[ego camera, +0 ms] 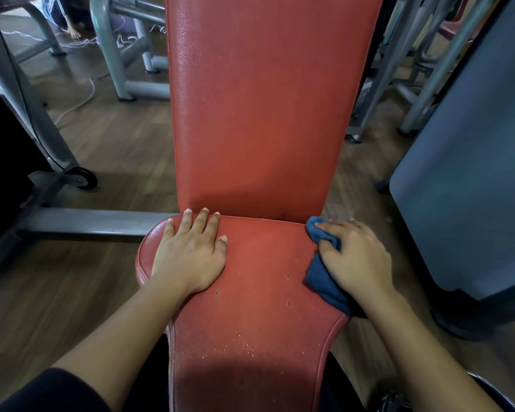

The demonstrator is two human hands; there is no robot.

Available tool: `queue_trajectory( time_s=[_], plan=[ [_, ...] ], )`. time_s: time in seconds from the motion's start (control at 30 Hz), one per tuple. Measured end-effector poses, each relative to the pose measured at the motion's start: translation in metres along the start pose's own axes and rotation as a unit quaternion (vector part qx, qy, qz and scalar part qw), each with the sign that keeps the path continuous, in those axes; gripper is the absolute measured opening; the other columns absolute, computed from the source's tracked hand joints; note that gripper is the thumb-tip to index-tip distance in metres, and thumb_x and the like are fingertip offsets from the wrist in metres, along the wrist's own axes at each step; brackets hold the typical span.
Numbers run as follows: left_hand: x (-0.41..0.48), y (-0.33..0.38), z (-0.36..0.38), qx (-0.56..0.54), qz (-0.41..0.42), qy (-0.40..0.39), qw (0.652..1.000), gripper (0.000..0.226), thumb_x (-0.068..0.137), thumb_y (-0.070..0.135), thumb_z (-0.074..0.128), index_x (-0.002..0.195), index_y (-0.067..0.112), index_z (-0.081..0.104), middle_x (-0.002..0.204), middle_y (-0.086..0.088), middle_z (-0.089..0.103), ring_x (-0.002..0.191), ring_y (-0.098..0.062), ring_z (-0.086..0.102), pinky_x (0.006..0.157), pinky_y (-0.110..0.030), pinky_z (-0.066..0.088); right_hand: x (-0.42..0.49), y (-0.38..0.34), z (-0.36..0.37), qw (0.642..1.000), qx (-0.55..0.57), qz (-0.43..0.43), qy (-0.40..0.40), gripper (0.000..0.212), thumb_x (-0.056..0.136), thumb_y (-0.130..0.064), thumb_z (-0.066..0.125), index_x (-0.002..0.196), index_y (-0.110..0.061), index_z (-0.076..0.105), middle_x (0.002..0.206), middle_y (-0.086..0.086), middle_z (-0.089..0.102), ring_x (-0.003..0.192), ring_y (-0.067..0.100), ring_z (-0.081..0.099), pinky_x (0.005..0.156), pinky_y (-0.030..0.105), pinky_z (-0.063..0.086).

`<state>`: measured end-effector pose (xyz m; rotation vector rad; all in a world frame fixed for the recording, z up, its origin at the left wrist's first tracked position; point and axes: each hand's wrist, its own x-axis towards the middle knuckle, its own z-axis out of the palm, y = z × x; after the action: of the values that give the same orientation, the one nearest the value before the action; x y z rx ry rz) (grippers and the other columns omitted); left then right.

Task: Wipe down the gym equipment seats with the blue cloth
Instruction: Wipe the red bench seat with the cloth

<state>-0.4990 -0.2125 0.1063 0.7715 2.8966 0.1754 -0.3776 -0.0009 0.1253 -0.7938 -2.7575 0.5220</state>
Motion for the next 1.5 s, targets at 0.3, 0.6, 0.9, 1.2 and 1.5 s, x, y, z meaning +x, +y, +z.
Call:
queue_trajectory(
  time_s=[0.3,0.6,0.9,1.2,1.5],
  plan=[
    [-0.002,-0.001,-0.001,-0.003,0.005,-0.002,1.0,0.057,0.099,0.043,0.015,0.153,0.024,0.006,0.16,0.003,0.003,0.147,-0.02,-0.003,0.118,-0.044,0.001,-0.024,-0.029,0.004,0.992,-0.031,-0.103,-0.059,0.04,0.093,-0.033,0.049,0.133,-0.037,0.053,0.143,-0.018,0.045,0.142,0.007,0.022,0.114,0.032,0.024],
    [0.0,0.001,0.0,0.003,0.0,-0.004,1.0,0.057,0.099,0.043,0.014,0.153,0.024,0.006,0.16,0.002,0.003,0.147,-0.021,-0.003,0.119,-0.044,0.002,0.015,-0.017,0.006,0.998,-0.041,-0.036,-0.03,0.033,0.088,-0.024,0.052,0.118,-0.026,0.065,0.119,-0.006,0.063,0.12,0.02,0.046,0.09,0.036,0.043],
    [-0.001,-0.001,-0.001,-0.003,0.006,-0.004,1.0,0.057,0.099,0.043,0.015,0.153,0.025,0.006,0.16,0.003,0.003,0.147,-0.02,-0.004,0.118,-0.044,0.001,-0.025,-0.036,0.012,0.991,0.01,-0.123,-0.052,0.041,0.092,-0.026,0.051,0.133,-0.032,0.055,0.141,-0.014,0.048,0.141,0.009,0.024,0.115,0.031,0.023],
    [0.002,0.0,-0.001,0.005,0.004,-0.01,1.0,0.057,0.1,0.042,0.016,0.153,0.023,0.007,0.16,0.002,0.003,0.147,-0.021,-0.002,0.118,-0.045,0.002,0.012,-0.024,0.007,0.995,-0.009,-0.086,-0.047,0.037,0.086,-0.026,0.059,0.122,-0.025,0.065,0.13,-0.003,0.06,0.129,0.02,0.042,0.105,0.031,0.031],
    [-0.002,-0.001,-0.003,0.0,0.01,-0.012,1.0,0.057,0.1,0.043,0.015,0.153,0.024,0.006,0.16,0.002,0.002,0.147,-0.021,-0.003,0.118,-0.044,0.001,-0.037,-0.034,0.001,0.986,0.029,-0.139,-0.087,0.042,0.093,-0.031,0.052,0.135,-0.032,0.053,0.145,-0.015,0.042,0.143,0.005,0.017,0.116,0.028,0.017]
  ],
)
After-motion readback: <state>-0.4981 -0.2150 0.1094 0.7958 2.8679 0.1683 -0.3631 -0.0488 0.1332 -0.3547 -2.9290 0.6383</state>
